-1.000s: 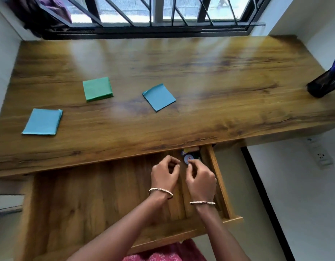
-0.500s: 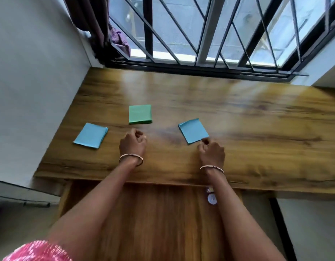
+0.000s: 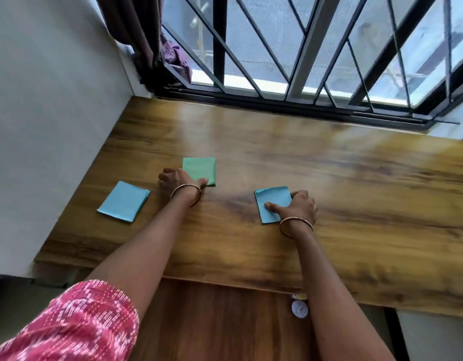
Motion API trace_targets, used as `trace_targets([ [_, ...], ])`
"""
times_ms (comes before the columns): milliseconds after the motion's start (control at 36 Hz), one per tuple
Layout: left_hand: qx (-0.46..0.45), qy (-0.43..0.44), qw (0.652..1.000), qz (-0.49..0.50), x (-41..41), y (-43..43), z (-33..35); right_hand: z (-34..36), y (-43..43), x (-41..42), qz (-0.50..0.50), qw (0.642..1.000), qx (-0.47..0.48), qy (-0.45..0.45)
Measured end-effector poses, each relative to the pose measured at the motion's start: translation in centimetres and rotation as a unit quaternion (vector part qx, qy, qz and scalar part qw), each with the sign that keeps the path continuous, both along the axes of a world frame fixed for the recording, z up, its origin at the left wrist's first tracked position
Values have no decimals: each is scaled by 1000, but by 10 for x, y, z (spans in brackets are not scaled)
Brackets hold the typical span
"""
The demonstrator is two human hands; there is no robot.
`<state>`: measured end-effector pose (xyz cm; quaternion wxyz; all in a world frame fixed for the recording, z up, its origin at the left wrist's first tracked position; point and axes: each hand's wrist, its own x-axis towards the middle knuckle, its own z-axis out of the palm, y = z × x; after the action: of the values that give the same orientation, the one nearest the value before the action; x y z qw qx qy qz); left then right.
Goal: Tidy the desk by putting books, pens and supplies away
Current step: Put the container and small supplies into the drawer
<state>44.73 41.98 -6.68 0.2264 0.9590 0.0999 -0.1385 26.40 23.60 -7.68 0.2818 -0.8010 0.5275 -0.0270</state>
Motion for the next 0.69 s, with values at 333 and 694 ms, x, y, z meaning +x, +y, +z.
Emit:
trace_targets([
  [333,-112,80,987,85,14,4,7,-4,13,-8,17,995,31,-94],
  [694,-465,17,883,59,-17,46,-4,49,27,-1,212,903,218,-303],
])
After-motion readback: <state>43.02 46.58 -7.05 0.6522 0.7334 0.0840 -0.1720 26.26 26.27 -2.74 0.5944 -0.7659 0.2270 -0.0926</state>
